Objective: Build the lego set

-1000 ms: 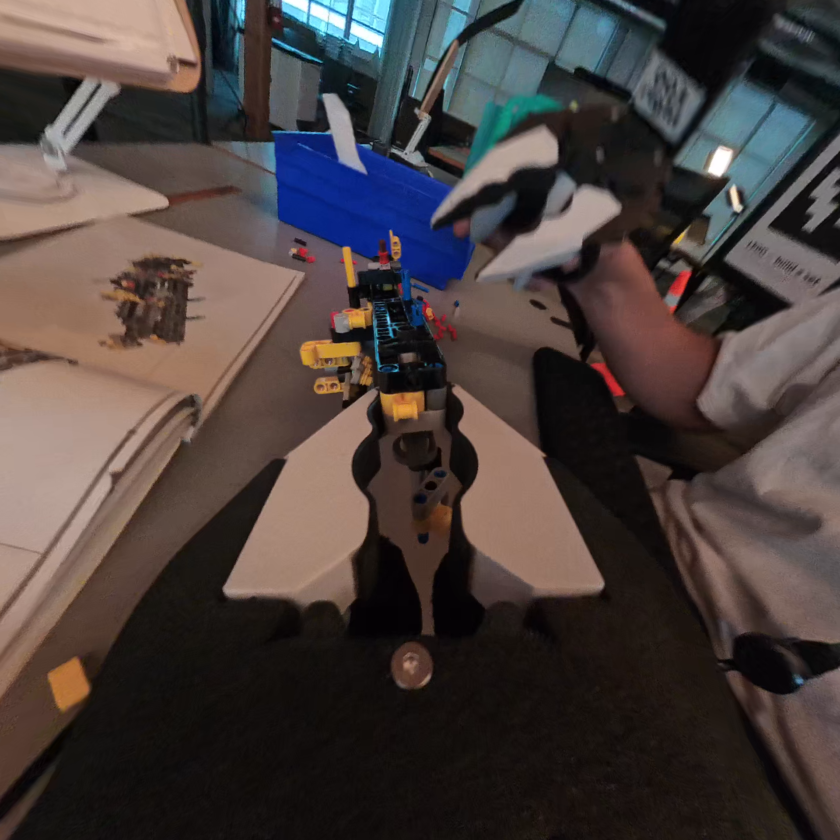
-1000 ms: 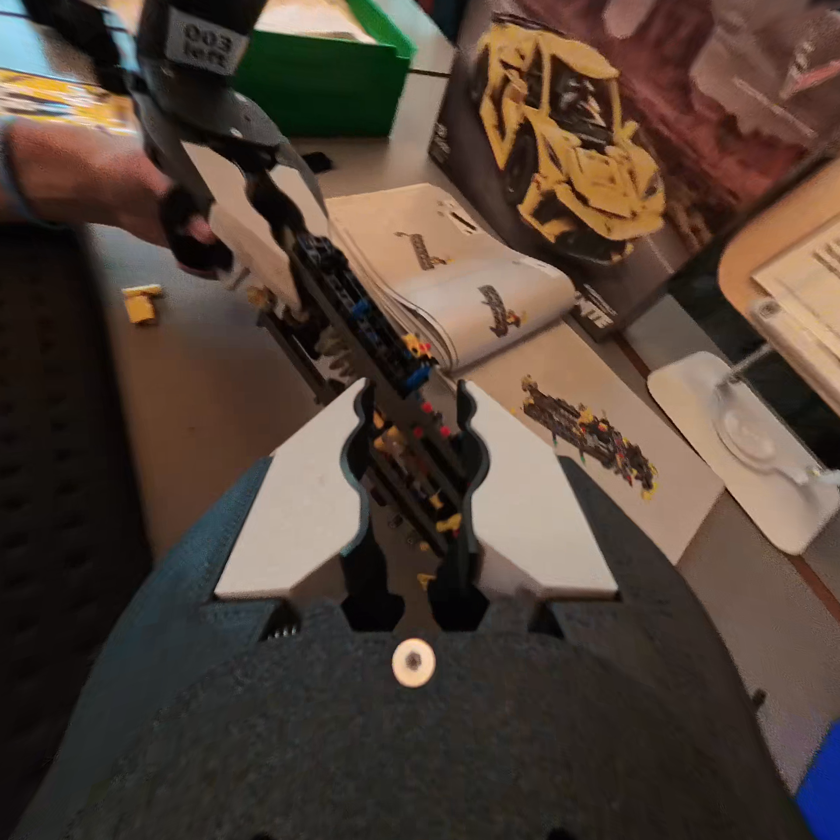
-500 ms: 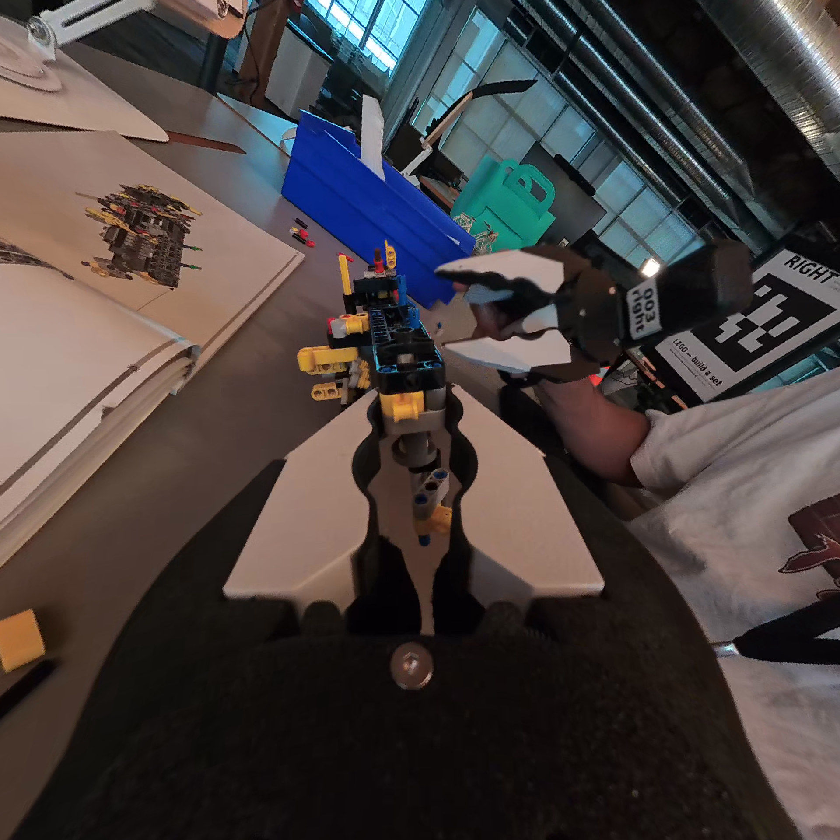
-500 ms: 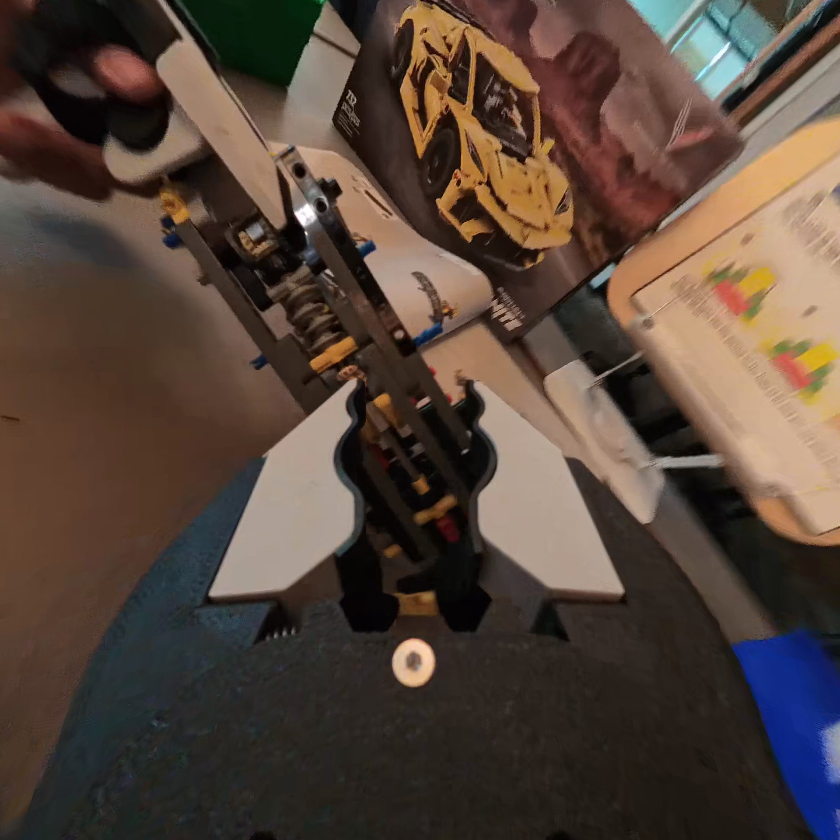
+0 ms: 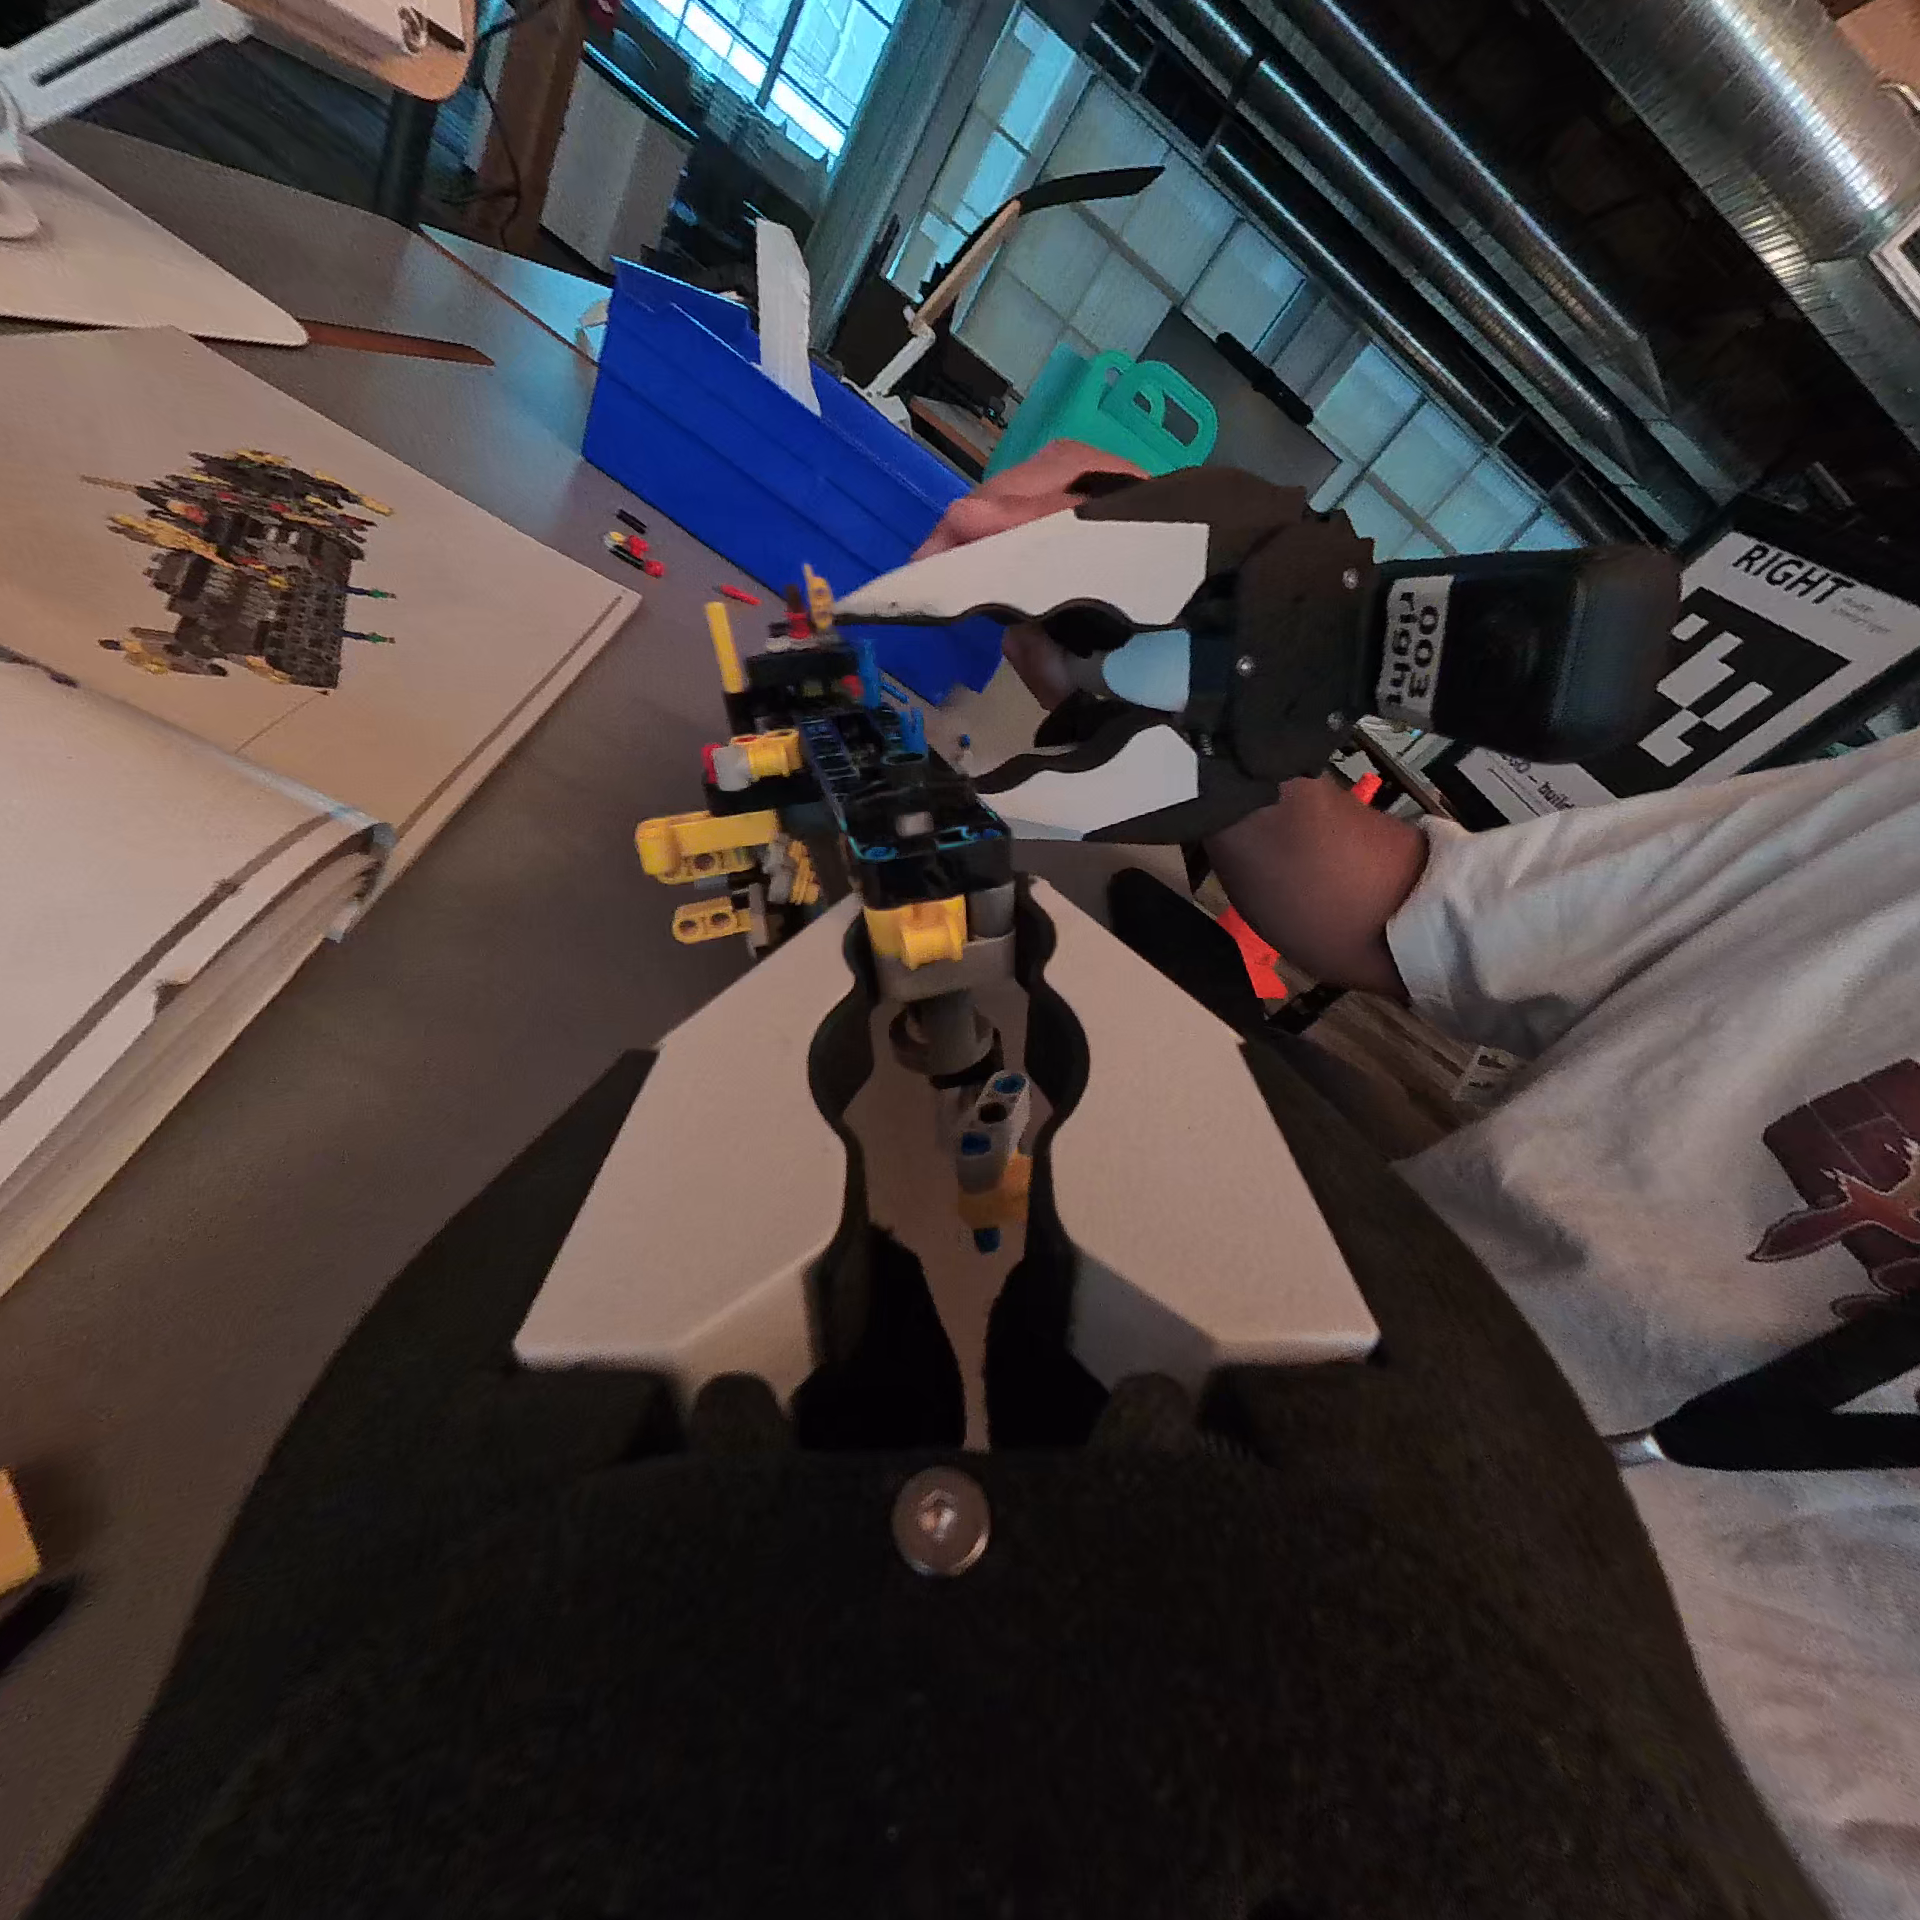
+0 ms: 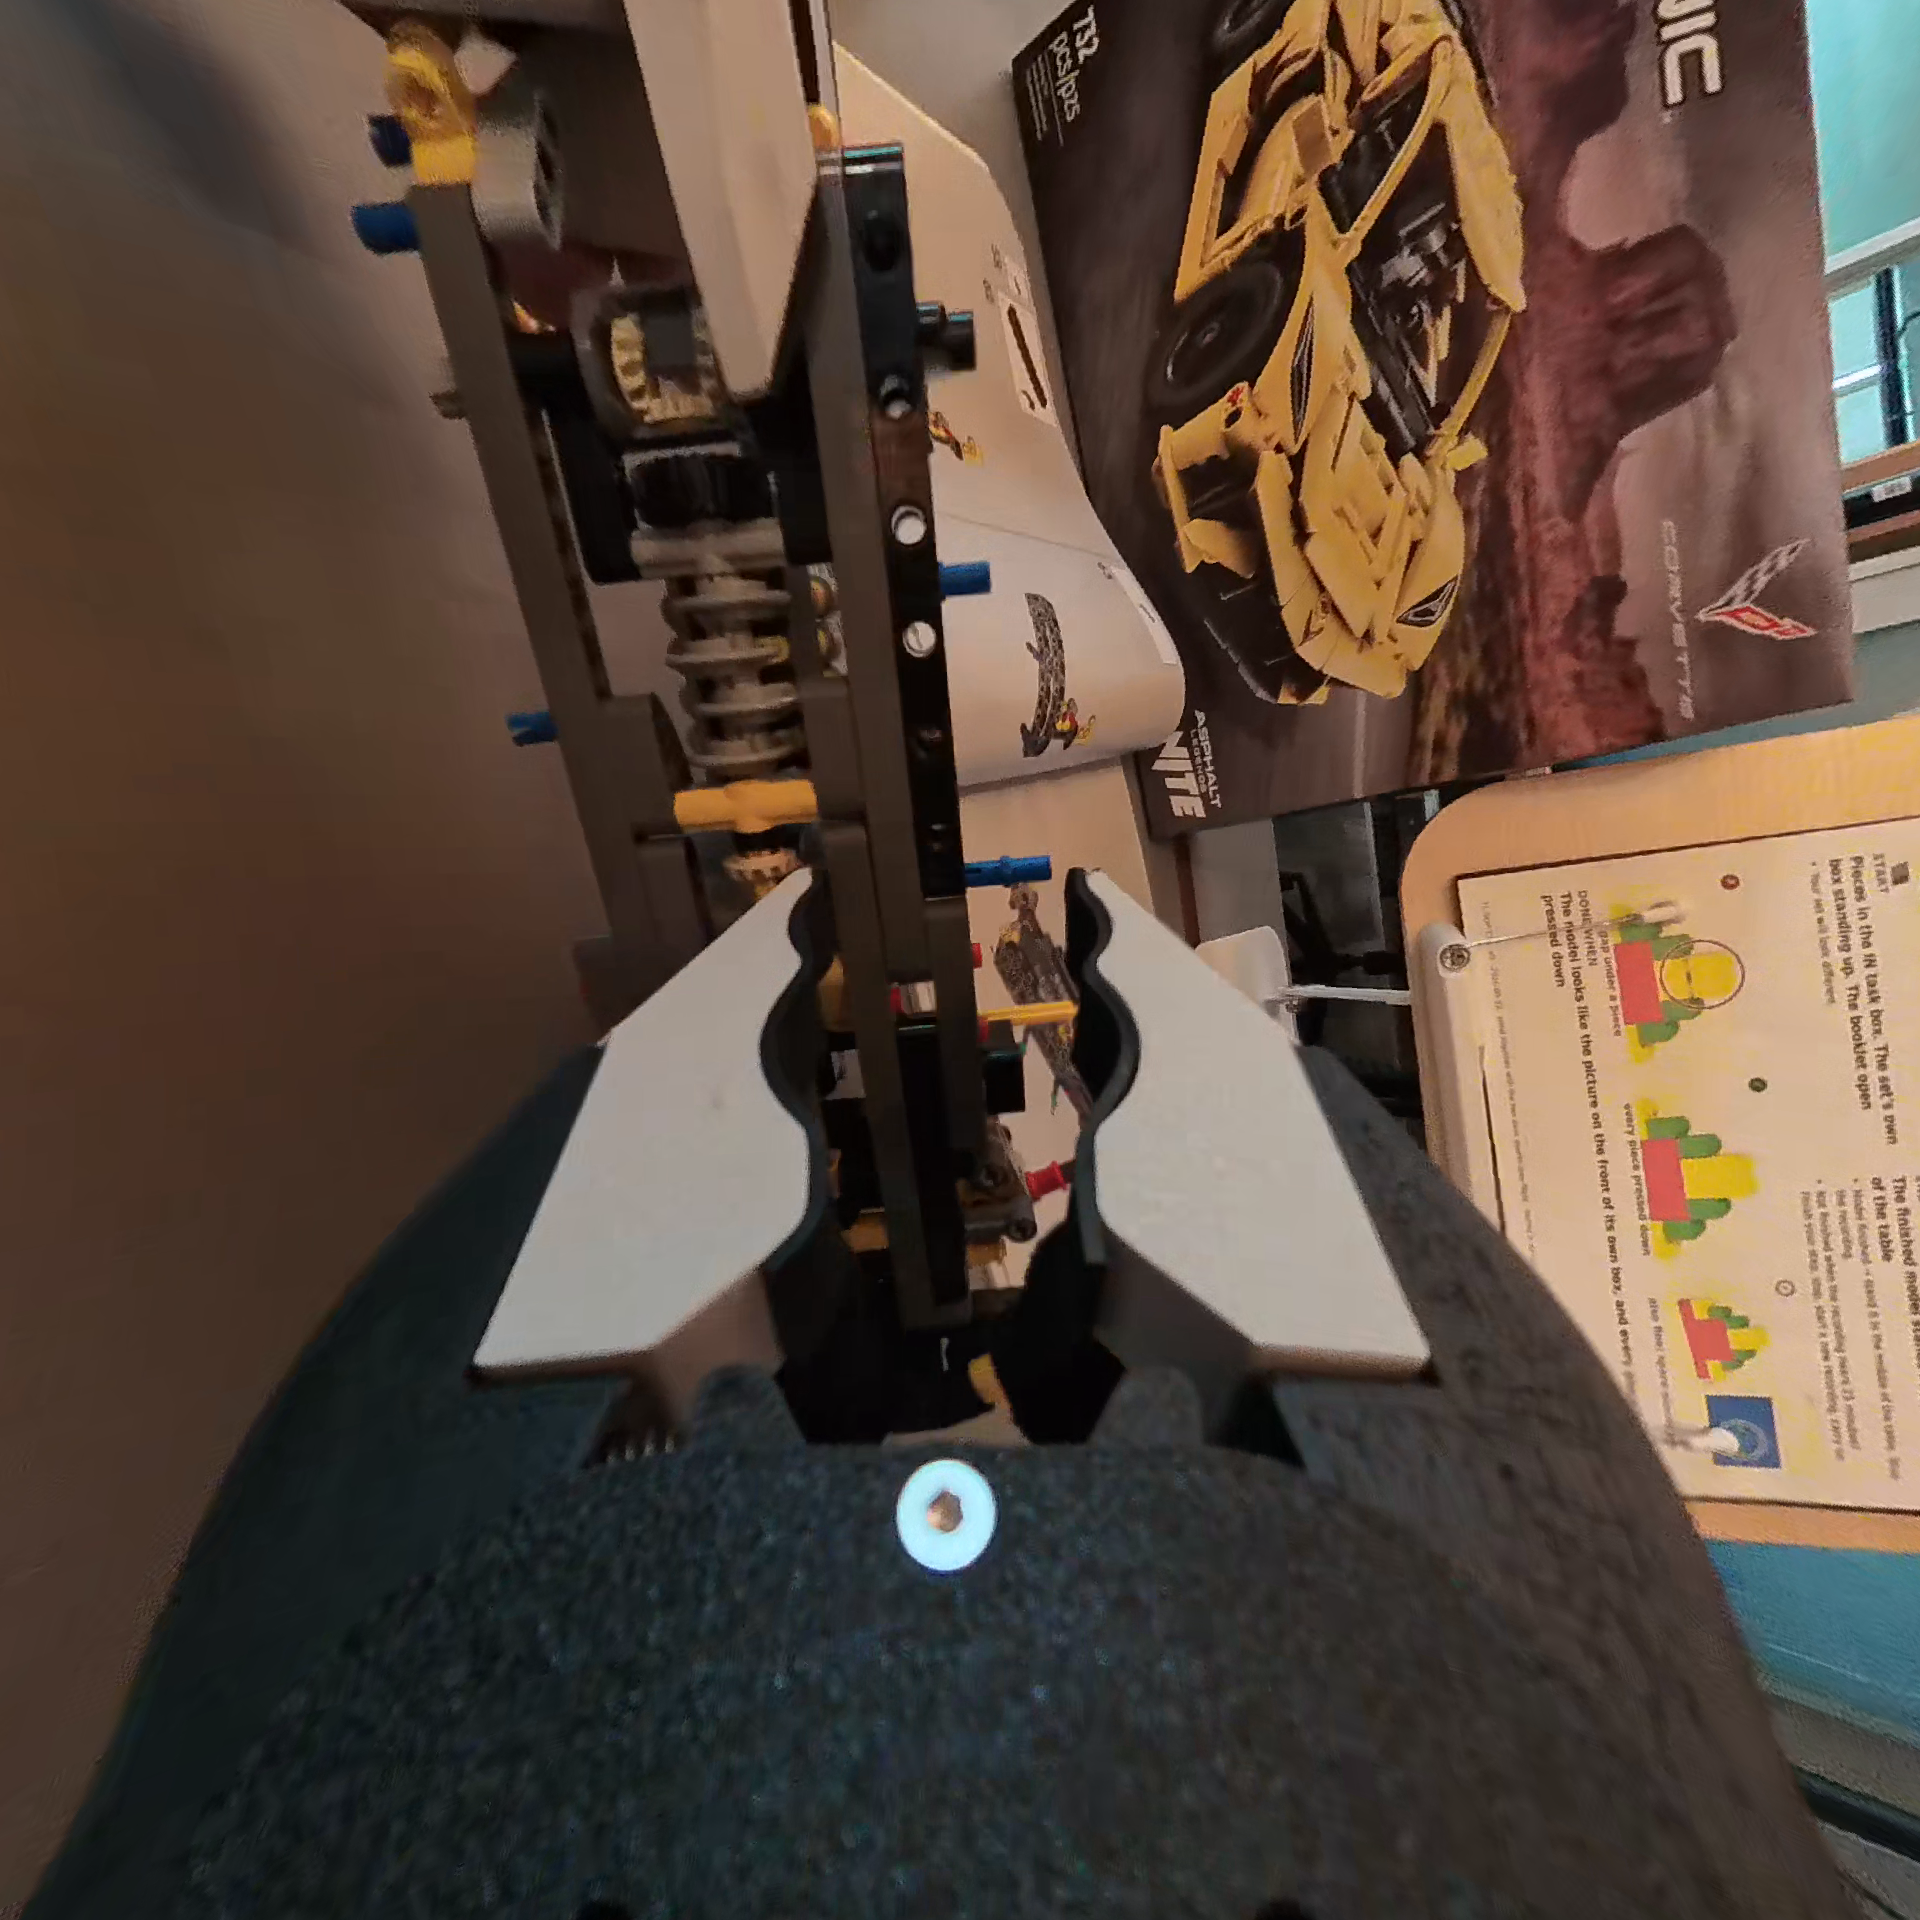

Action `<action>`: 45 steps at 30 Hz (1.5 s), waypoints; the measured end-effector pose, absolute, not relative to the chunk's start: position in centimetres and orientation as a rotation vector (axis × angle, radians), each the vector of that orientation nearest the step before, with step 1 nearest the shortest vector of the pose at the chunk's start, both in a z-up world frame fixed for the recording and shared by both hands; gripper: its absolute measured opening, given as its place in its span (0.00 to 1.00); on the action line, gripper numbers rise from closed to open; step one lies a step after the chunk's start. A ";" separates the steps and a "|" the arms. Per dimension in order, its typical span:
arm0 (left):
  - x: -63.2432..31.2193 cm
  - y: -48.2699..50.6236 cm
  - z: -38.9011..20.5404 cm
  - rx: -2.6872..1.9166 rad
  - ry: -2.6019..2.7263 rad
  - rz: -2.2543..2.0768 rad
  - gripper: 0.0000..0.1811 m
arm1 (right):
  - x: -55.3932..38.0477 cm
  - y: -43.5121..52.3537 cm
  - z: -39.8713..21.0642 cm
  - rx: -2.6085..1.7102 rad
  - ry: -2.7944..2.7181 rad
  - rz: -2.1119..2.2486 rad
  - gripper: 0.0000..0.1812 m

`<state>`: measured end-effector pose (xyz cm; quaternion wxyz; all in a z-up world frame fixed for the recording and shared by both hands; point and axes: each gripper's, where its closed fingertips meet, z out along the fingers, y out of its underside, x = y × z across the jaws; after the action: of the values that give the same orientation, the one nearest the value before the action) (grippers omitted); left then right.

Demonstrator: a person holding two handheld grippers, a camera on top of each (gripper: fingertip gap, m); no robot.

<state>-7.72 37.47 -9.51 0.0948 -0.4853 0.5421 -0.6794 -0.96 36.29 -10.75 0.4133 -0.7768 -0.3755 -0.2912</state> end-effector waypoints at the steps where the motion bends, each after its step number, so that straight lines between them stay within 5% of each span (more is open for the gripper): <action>1: -7.8 37.4 -9.5 -1.433 1.614 -2.008 0.13 | -1.0 36.4 -10.8 -1.952 -0.954 -0.731 0.24; 45: -8.0 35.9 -9.1 -1.179 1.743 -1.783 0.13 | -1.4 35.8 -10.3 -1.901 -1.200 -0.886 0.23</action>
<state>-8.00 35.86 -9.15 0.1906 -0.4196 0.6205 -0.6345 -1.43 35.77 -10.33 0.3544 -0.7357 -0.4644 -0.3428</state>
